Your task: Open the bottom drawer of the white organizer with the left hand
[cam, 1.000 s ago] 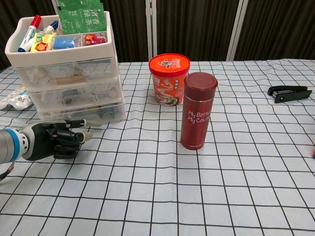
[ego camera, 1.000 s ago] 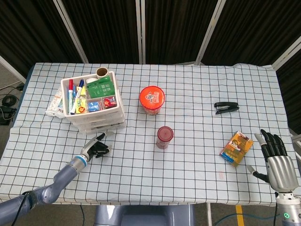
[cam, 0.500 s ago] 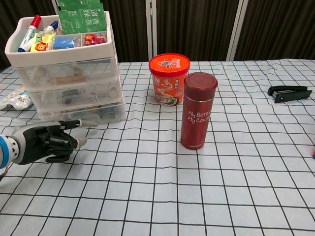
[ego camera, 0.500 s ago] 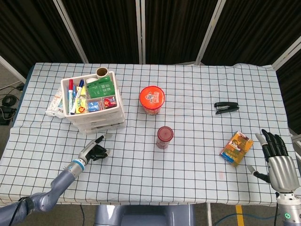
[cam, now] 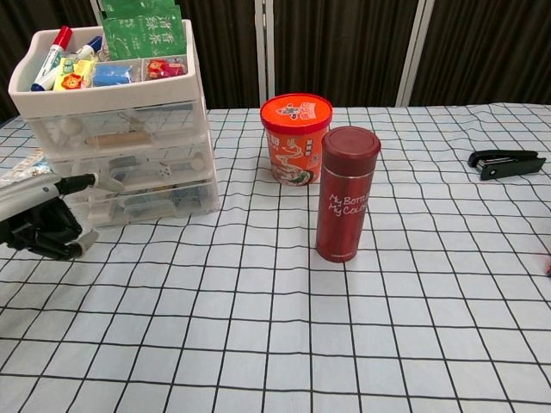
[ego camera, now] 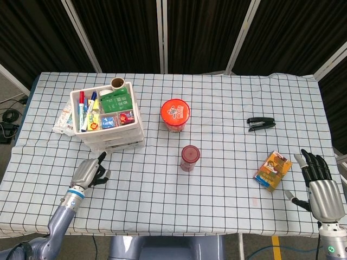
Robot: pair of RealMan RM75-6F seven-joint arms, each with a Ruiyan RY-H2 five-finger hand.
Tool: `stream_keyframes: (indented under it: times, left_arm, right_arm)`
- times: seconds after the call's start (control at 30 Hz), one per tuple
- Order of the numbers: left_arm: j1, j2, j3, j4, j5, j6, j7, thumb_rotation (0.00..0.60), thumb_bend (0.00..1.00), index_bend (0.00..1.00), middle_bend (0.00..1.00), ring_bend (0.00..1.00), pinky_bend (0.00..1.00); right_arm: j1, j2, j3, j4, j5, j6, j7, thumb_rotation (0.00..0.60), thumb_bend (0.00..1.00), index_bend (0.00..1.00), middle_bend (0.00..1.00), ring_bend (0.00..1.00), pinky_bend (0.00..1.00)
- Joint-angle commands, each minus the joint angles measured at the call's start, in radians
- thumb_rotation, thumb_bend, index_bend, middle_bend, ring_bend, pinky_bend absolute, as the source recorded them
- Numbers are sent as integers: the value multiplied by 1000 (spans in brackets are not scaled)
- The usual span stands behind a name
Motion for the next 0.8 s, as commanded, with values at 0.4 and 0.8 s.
stream_keyframes:
  times: [0.4, 0.8]
  left_arm:
    - [18, -15, 29, -54, -89, 159, 286, 600, 546, 239, 975, 1000, 933]
    - [-9, -50, 17, 26, -129, 159, 283, 600, 546, 239, 975, 1000, 933]
  right_arm:
    - [-2, 8, 1, -7, 7, -4, 5, 600, 55, 24, 0, 0, 0]
    - [-2, 7, 1, -9, 7, -7, 1, 600, 54, 23, 0, 0, 0]
